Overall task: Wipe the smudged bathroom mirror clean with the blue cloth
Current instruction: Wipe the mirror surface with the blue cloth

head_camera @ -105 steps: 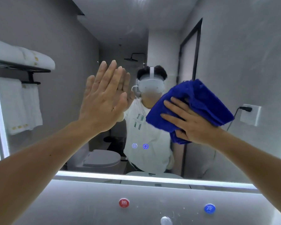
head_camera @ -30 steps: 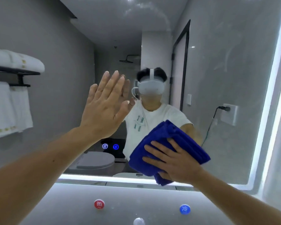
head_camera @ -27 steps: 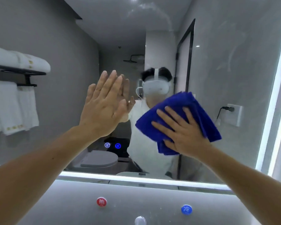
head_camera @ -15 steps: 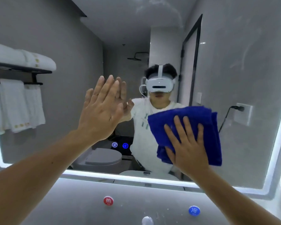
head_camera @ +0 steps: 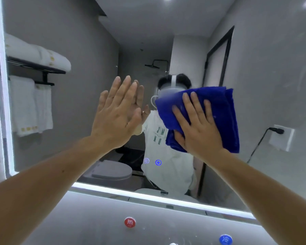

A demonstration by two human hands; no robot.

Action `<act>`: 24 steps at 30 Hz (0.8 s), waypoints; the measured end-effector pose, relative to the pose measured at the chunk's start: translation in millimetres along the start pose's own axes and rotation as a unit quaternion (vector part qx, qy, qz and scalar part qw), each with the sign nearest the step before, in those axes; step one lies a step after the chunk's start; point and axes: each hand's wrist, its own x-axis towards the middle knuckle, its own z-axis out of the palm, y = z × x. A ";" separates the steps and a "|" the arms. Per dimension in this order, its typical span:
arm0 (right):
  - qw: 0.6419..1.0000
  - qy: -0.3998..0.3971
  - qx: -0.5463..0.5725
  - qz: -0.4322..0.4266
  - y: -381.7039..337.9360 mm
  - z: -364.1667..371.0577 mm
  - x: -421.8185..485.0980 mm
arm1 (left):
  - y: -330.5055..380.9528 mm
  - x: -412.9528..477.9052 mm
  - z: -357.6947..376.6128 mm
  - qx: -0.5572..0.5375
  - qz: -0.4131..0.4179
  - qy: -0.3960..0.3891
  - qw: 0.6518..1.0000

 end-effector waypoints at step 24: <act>0.982 0.056 0.070 -0.165 -28.6 3.4 48.7 | -88.0 -37.4 -27.0 0.056 -0.065 -0.023 0.996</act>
